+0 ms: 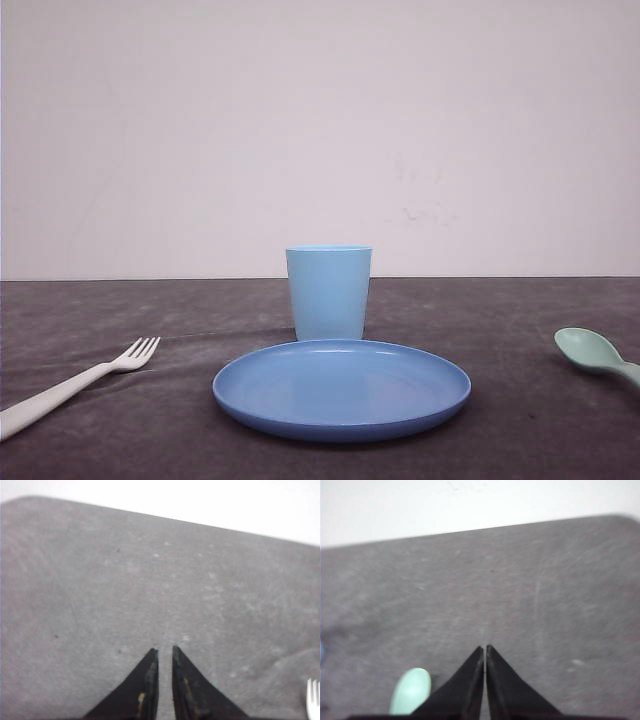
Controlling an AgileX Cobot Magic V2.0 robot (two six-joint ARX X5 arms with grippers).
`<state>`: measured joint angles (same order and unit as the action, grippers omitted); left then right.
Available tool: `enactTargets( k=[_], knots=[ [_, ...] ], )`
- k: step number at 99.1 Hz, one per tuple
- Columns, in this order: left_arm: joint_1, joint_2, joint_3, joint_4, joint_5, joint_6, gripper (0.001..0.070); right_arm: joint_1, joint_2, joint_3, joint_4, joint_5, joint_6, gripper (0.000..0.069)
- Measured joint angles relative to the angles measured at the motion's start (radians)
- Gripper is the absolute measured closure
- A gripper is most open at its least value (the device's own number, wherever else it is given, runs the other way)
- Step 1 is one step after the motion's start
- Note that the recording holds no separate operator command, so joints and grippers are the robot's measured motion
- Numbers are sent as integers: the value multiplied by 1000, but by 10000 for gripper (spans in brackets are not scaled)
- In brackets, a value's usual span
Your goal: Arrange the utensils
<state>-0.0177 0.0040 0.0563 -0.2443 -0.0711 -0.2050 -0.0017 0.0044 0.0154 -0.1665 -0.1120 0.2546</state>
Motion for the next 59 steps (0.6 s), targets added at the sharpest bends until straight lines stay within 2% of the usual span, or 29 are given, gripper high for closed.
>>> enactTargets(
  k=[27,44,59],
  knots=[
    [0,0,-6,29,6,-100,685,0,0,0,2,6,148,684],
    [0,4,-4,22,81,-131,685,0,5,35,-36,-10,227,684],
    [0,59,78,-37,123,-171,685,0,70,197,-89,-39,222,684]
  ],
)
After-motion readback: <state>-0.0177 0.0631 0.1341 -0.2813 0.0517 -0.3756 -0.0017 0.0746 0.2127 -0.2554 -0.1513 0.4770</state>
